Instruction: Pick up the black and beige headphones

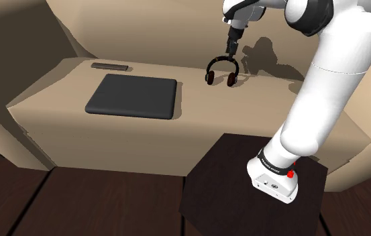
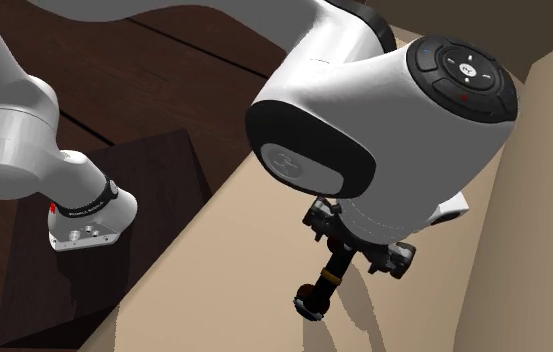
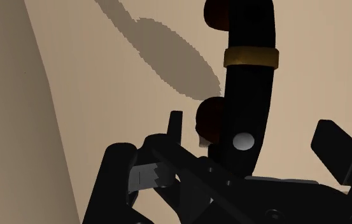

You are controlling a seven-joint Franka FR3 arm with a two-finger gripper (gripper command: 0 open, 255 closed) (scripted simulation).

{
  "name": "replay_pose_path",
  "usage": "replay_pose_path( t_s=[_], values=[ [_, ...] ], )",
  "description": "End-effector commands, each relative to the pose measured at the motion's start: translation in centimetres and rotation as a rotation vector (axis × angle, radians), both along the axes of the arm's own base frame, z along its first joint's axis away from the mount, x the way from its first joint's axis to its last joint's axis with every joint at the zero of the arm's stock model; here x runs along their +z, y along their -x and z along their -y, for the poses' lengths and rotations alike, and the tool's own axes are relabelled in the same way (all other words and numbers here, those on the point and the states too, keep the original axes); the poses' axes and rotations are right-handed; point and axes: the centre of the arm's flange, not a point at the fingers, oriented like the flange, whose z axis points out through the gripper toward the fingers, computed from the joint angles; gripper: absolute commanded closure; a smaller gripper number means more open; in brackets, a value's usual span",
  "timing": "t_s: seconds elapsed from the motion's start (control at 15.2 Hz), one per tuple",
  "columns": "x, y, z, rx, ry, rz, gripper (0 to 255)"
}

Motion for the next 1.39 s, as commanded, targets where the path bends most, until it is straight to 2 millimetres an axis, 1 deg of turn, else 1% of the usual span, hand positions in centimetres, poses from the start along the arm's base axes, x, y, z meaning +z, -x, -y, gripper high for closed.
replay_pose_path(
  t_s=[0.0, 0.13, 0.26, 0.33, 0.92, 1.32],
  values=[
    [-1.1, 0.0, 0.0, 0.001, 0.0, 0.0, 0],
    [-1.9, 0.0, 0.0, 0.001, 0.0, 0.0, 0],
    [-1.9, 0.0, 0.0, 0.001, 0.0, 0.0, 0],
    [-1.9, 0.0, 0.0, 0.001, 0.0, 0.0, 255],
    [-1.9, 0.0, 0.0, 0.001, 0.0, 0.0, 255],
    [1.2, 0.0, 0.0, 0.001, 0.0, 0.0, 255]
  ],
)
